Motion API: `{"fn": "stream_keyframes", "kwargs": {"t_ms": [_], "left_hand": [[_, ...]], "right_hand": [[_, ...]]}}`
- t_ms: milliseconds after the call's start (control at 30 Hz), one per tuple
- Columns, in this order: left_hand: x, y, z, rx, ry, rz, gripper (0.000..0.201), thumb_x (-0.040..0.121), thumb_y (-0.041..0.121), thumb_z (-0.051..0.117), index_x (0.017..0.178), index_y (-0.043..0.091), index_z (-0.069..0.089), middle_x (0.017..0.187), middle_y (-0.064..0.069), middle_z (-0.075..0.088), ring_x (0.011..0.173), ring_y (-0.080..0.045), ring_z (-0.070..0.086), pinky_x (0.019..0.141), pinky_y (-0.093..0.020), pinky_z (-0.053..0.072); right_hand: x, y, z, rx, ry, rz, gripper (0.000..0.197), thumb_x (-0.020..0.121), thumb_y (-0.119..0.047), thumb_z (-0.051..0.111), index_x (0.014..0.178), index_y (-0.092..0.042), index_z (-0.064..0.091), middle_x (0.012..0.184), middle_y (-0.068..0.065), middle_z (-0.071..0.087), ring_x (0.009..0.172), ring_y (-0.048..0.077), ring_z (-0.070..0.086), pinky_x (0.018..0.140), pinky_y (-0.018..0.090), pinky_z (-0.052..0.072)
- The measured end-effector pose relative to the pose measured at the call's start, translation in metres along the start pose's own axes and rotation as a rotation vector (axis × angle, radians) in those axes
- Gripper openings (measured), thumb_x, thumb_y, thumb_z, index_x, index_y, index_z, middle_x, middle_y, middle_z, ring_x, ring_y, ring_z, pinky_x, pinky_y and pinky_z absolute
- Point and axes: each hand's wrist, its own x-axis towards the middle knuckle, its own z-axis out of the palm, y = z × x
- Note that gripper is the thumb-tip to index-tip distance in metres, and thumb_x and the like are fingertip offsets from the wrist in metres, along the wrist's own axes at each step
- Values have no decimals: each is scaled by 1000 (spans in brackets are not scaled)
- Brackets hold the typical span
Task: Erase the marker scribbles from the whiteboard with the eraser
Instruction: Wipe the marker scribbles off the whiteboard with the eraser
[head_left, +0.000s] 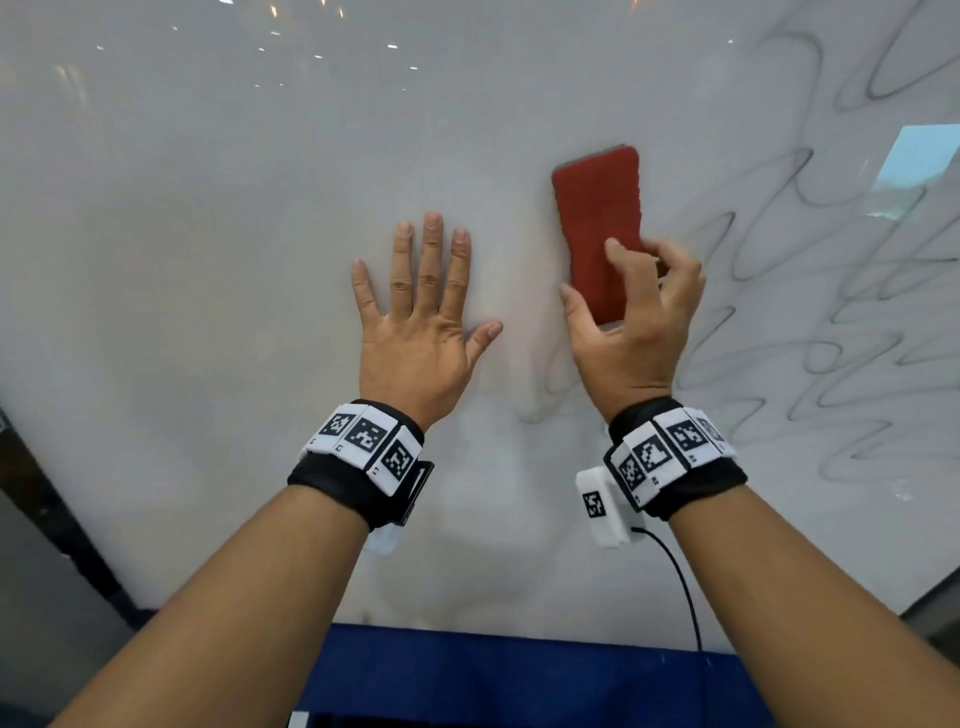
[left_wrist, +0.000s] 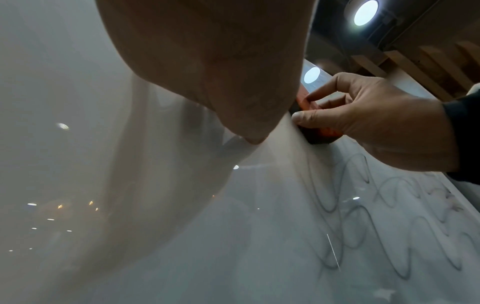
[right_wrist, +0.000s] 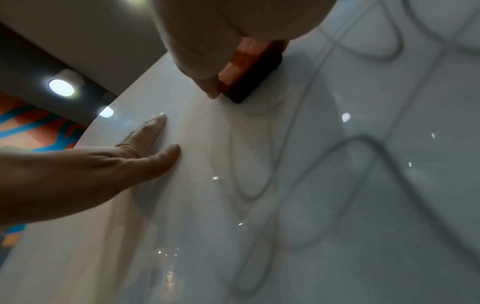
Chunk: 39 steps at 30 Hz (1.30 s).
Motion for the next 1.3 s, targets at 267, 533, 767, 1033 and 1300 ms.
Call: {"fn": "stream_keyframes", "kwargs": {"t_ms": [267,533,767,1033,1300], "left_hand": [[-5,-3,4,7,-6,11,78,100,62,25,159,18,-3,166,-9,2,153,-31,3,117,-67,8],[-8,-3,6,-9,-14,6,78,101,62,23,158,18,-6,165,-8,-3,152,-31,0,117,-67,5],[-10,-5,11,2,8,13,78,101,62,24,157,18,-8,164,-7,-7,152,-31,-1,117,-67,4],[-12,-4,11,-14,20,16,80,101,61,28,157,19,-9,165,-8,-6,153,-32,0,116,-68,5],[-14,-3,13,-14,37,10,79,101,61,27,157,19,-8,164,-7,-7,152,-32,0,117,-67,4]], "right_hand": [[-20,11,-9,-44,-229,-232,39,77,-22,80,111,-14,64,119,14,50,96,32,47,81,47,51],[-41,0,2,-34,-156,-72,43,78,-25,80,114,-17,59,118,19,53,98,33,49,85,44,50],[-8,9,-8,-40,-117,-119,40,76,-21,81,111,-15,64,118,17,55,98,34,52,88,42,49],[-46,5,-3,-49,-240,-121,42,77,-25,80,113,-18,60,120,14,51,99,31,49,83,46,51],[-15,-2,-4,-16,-75,-29,45,76,-25,82,113,-22,56,117,17,54,100,32,52,90,38,49]]}}
